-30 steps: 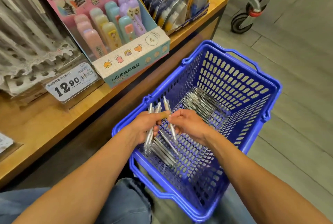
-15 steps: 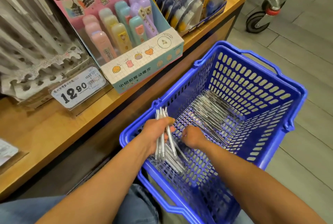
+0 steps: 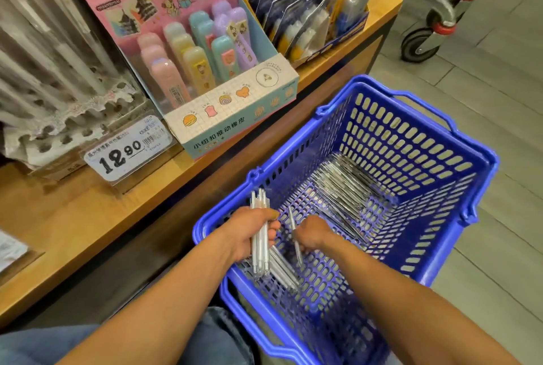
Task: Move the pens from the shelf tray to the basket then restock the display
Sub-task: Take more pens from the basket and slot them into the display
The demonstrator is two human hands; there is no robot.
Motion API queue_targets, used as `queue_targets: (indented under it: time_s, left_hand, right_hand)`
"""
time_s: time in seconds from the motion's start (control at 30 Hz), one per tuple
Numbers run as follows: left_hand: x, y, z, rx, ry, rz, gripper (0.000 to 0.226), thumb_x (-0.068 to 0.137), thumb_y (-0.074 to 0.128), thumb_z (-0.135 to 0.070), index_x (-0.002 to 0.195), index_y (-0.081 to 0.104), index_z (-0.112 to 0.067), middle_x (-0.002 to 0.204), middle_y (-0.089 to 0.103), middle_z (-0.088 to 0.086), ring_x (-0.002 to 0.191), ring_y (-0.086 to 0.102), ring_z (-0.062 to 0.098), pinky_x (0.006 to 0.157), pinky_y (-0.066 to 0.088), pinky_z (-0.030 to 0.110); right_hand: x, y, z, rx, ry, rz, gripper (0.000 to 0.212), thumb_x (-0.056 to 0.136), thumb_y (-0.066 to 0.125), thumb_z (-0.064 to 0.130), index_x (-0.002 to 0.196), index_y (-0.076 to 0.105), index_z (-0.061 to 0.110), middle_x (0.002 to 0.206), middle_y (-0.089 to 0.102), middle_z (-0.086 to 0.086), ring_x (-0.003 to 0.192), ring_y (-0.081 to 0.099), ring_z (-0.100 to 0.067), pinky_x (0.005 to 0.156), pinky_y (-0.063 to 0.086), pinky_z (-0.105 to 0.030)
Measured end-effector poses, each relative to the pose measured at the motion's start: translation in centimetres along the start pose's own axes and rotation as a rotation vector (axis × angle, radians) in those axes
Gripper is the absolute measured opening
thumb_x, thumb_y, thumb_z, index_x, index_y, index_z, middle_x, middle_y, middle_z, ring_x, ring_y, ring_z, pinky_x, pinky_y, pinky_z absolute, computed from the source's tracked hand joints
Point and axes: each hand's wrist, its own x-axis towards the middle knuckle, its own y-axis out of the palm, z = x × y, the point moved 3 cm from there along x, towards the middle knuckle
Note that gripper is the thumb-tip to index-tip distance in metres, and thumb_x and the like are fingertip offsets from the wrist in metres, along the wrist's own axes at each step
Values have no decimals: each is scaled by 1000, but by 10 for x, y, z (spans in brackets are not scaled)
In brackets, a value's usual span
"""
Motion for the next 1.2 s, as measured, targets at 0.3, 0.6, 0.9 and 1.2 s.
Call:
queue_targets:
  time_s: [0.3, 0.6, 0.9, 1.2]
  left_hand:
    - [-11, 6, -7, -54, 25, 100, 33, 67, 83, -39, 73, 62, -14, 52, 47, -1, 36, 42, 10, 41, 42, 22]
    - [-7, 3, -2, -5, -14, 74, 22, 89, 61, -13, 68, 57, -10, 44, 48, 3, 36, 42, 11, 44, 41, 22]
    - [-7, -3, -3, -33, -43, 66, 21, 88, 58, -2, 69, 54, -9, 47, 49, 1, 40, 51, 14, 45, 48, 23]
    - [-9, -3, -2, 20, -52, 82, 27, 88, 56, -3, 62, 51, -10, 47, 47, 0, 38, 45, 10, 42, 43, 19]
  right_hand:
    - [-101, -47, 54, 598, -344, 171, 2, 87, 68, 6, 85, 67, 5, 72, 66, -9, 59, 60, -12, 57, 47, -23]
    - [-58, -41, 42, 402, -251, 482, 24, 97, 59, 23, 98, 67, 0, 90, 68, -14, 59, 62, -10, 55, 46, -18]
    - [23, 57, -8, -430, -124, 116, 13, 92, 54, 18, 95, 60, 8, 98, 61, -17, 86, 62, -30, 65, 42, -29]
    - [31, 73, -15, -606, -146, 154, 8, 90, 55, 12, 88, 62, 8, 91, 59, -12, 77, 56, -27, 66, 46, -31]
